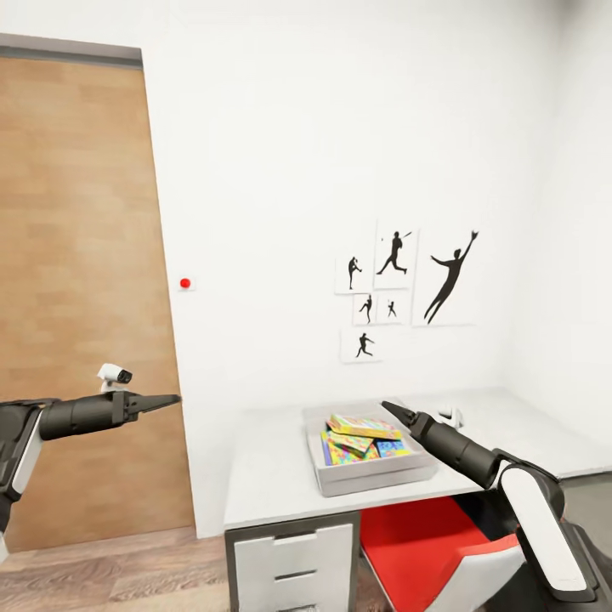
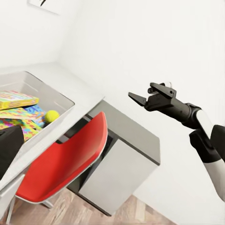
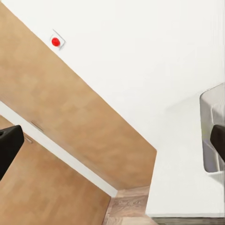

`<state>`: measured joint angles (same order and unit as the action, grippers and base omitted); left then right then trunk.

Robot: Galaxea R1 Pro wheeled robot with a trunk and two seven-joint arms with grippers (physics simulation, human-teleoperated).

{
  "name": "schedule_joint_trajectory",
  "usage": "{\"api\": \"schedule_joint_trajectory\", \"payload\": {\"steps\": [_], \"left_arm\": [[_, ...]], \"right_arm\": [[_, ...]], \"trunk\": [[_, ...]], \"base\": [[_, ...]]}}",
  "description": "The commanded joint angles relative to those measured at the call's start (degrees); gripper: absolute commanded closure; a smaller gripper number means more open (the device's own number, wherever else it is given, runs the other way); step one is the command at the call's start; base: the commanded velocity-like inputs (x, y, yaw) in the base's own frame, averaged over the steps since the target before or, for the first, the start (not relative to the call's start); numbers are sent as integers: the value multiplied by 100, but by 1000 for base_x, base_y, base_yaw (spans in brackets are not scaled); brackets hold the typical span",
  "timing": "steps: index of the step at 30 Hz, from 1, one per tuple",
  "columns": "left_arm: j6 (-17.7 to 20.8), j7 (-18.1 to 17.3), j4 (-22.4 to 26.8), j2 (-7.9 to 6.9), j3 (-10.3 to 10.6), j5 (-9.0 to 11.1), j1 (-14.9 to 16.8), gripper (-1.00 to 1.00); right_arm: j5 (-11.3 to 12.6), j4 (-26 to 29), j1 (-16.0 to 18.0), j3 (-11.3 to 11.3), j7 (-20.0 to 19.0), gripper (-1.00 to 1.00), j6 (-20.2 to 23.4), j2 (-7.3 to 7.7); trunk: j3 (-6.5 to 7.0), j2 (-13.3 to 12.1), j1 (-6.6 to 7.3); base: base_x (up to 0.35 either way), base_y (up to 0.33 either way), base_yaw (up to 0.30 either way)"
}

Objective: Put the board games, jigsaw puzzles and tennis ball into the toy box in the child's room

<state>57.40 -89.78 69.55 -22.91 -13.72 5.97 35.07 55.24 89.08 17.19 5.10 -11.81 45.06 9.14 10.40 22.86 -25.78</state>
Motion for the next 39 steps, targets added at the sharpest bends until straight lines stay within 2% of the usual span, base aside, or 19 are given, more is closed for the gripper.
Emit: {"api": "schedule_joint_trajectory", "payload": {"steps": [1,18,32,39], "left_arm": [[61,-23,-6,-6,-3,-2,-1,-100],[61,-23,-21,-11,-33,-6,-2,-100],[61,-23,-21,-11,-43,-5,-1,-100],[61,-23,-21,-10,-42,-3,-1,-100]], "right_arm": [[-21,-3,4,8,-32,-100,30,-5],[-29,-12,4,17,-32,-100,30,10],[-43,-13,4,24,-32,-100,30,5],[-61,-13,4,26,-26,-100,16,-14]], "trunk": [[2,6,0],[102,6,0],[183,6,0],[194,6,0]], "base": [[-272,145,-236],[-235,160,-237],[-18,11,-232],[0,0,-63]]}}
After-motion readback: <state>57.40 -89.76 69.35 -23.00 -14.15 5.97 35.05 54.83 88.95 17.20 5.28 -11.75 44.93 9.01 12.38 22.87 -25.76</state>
